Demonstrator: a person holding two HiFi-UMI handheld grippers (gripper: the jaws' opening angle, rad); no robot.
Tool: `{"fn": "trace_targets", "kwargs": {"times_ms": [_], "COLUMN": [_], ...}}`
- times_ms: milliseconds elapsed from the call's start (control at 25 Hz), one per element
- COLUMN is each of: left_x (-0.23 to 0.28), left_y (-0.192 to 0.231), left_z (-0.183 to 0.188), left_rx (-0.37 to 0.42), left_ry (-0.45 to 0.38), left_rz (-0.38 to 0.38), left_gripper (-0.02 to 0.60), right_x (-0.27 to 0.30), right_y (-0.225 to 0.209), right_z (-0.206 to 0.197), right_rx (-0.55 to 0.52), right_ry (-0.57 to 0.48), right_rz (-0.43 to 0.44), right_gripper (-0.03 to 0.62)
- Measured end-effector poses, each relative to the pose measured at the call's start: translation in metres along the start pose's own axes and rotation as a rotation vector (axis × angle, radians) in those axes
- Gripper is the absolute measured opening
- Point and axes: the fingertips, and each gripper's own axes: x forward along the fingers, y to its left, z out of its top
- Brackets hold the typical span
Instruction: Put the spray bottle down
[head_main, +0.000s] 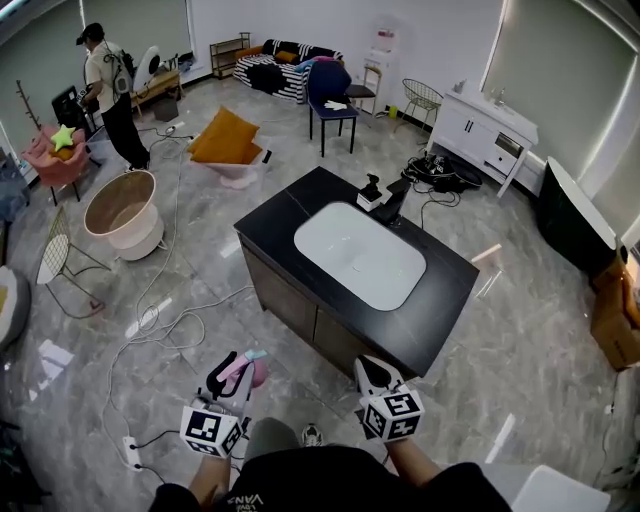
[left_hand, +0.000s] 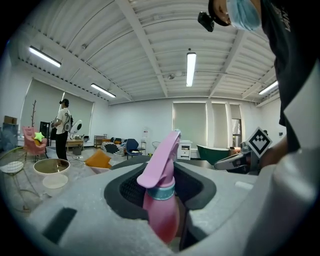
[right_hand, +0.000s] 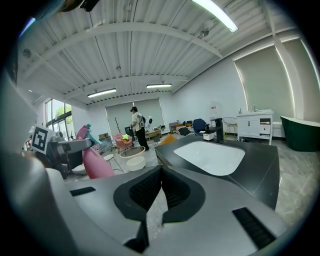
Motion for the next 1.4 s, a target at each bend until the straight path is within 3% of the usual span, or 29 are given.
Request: {"fn": "trace_targets", "kwargs": {"times_ms": [400,1000,1400], "left_x": [0.063,0.184,0.251], "left_y": [0.060,0.194,0.240], "left_z": [0.003,0.045,0.051], "left_rx": [-0.020,0.040,0.087], "left_ry": [0.015,0.023,0.030], "left_rz": [0.002,-0.213,-0.340], "left_gripper": [0.143,0.143,0.143], "right_x": [0.070,0.197,0.230], "right_y": [-0.016,-0.001,0.005], "right_z": [0.021,0.087,0.084], "right_rx": [0.022,0.101,0.169], "right_ry": [0.023,-0.049,-0.045], "right_rz": [-0.024,-0.208,-0.330], "right_gripper": [0.000,0.000,0.000]}}
